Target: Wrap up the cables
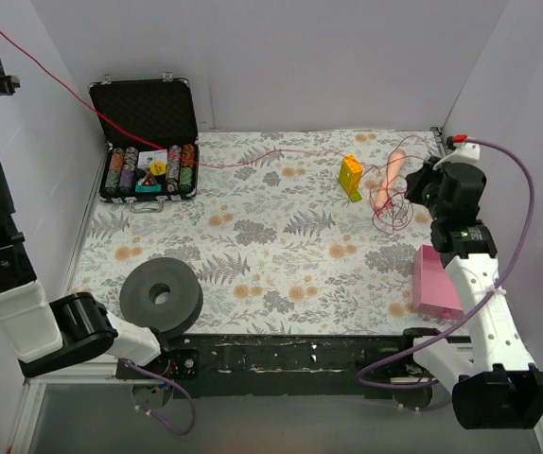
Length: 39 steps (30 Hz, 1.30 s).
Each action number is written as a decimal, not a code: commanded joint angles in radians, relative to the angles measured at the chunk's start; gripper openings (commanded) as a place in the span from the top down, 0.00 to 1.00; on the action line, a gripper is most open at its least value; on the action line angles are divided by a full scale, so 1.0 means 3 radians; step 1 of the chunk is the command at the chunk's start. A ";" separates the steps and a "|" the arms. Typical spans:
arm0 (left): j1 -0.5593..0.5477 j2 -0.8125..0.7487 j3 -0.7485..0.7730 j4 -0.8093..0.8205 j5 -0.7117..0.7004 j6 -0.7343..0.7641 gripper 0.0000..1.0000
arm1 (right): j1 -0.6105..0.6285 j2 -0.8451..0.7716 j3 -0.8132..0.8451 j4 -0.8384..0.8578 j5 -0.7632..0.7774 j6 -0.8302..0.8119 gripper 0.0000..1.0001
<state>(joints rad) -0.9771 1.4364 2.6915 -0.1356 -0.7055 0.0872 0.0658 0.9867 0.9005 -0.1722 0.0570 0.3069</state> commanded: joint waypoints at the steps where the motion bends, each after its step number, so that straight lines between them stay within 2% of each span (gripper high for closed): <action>1: -0.0005 0.0044 -0.0248 -0.0100 -0.0123 0.0313 1.00 | -0.0147 -0.0124 0.0689 -0.0504 0.0321 -0.0092 0.99; 5: -0.0005 -0.0033 -0.0422 0.0067 -0.0138 0.0465 1.00 | -0.0184 -0.0154 0.1272 -0.0842 0.0627 -0.0118 0.99; 7: -0.0005 -0.0023 -0.0392 0.0618 -0.0215 0.0863 1.00 | -0.0189 -0.0195 0.1390 -0.0919 0.0750 -0.0199 0.99; 11: -0.0015 -0.0089 -0.0513 0.2145 -0.0124 0.2099 1.00 | -0.0627 -0.0170 0.1279 -0.0985 0.0649 -0.0312 0.99; 13: -0.0015 -0.0267 -0.0860 0.2806 0.0080 0.2708 1.00 | -0.0852 -0.0094 0.1156 -0.1026 0.0455 -0.0297 0.99; 15: -0.0010 -0.0517 -0.1431 0.3247 0.0275 0.3358 1.00 | -0.1108 -0.0017 0.0988 -0.0996 0.0205 -0.0210 0.99; 17: -0.0010 -0.0798 -0.1807 0.3407 0.0418 0.3640 1.00 | -0.1333 0.0055 0.0885 -0.0975 -0.0020 -0.0149 0.99; 19: -0.0005 -0.1014 -0.1925 0.3347 0.0465 0.3754 1.00 | -0.1472 0.0121 0.0895 -0.0985 -0.0042 -0.0149 0.99; 23: -0.0005 -0.1234 -0.1885 0.3096 0.0358 0.3596 1.00 | -0.1579 0.0198 0.1037 -0.1067 0.0142 -0.0200 0.99; 25: -0.0010 -0.1285 -0.1910 0.2887 0.0220 0.3392 1.00 | -0.1579 0.0183 0.1165 -0.1138 0.0061 -0.0195 0.99; 30: -0.0061 -0.1265 -0.1916 0.1718 -0.0148 0.2432 1.00 | -0.1579 -0.0118 0.1288 -0.1399 0.0351 -0.0179 0.99; 34: -0.0153 -0.1143 -0.1747 0.0047 -0.0006 0.0985 1.00 | -0.1579 -0.0415 0.1334 -0.1522 0.0474 -0.0179 0.99; 37: -0.0169 -0.1040 -0.1935 -0.0161 0.0046 0.0707 1.00 | -0.1574 -0.0532 0.1299 -0.1619 0.0526 -0.0164 0.99; 39: -0.0194 -0.0954 -0.1992 -0.0197 0.0071 0.0574 1.00 | -0.1579 -0.0619 0.1055 -0.1609 0.0505 -0.0139 0.99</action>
<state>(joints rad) -1.0203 1.0187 2.1506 0.0772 -0.7055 0.4797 -0.4049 0.8356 1.2667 -0.6315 0.1783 0.2562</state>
